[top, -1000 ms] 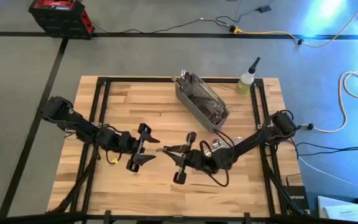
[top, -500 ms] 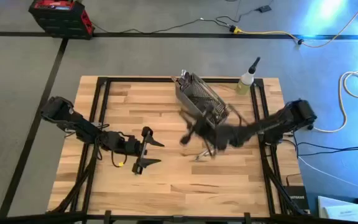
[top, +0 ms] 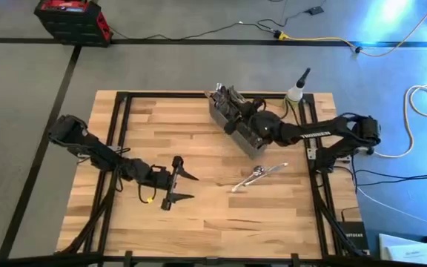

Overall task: Sort silverware
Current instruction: Put the silver knife into the gray silverware organizer, then put the silver spoon into the gray silverware organizer

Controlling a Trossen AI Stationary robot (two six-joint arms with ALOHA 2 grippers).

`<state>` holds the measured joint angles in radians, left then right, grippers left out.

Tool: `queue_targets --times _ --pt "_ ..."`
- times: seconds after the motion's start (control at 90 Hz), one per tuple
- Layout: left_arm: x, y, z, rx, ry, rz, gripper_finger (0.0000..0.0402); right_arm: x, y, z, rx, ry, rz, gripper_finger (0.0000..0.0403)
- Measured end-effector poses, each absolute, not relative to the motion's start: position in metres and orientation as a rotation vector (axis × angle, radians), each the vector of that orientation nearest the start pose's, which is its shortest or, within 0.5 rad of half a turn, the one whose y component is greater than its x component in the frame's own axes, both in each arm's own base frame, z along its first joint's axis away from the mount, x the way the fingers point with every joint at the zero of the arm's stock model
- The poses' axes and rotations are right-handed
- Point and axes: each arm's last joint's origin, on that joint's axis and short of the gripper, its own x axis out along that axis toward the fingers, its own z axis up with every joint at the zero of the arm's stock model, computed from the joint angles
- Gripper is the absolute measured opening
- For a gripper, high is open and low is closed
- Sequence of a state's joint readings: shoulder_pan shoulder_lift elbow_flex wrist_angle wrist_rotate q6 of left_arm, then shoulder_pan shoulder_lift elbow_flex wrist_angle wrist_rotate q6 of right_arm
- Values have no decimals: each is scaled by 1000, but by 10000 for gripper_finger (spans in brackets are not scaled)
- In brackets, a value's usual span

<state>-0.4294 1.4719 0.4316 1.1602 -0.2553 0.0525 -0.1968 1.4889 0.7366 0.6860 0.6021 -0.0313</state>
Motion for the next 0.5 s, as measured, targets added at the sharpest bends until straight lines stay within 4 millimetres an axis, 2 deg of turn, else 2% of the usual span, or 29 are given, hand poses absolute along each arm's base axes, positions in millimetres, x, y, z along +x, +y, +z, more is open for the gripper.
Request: queue_targets --times 0.122,0.3,0.4,0.5 --pt "244 -104 196 8 -108 -171 263 300 -86 229 21 100 -846 40" --pt "244 -104 194 5 -85 -169 263 300 -82 231 42 76 -879 134" --pt "244 -104 192 0 -69 -170 263 299 -70 245 -13 26 -851 180" --pt "244 -104 189 -7 -40 -170 263 294 -46 277 -97 -37 -779 210"
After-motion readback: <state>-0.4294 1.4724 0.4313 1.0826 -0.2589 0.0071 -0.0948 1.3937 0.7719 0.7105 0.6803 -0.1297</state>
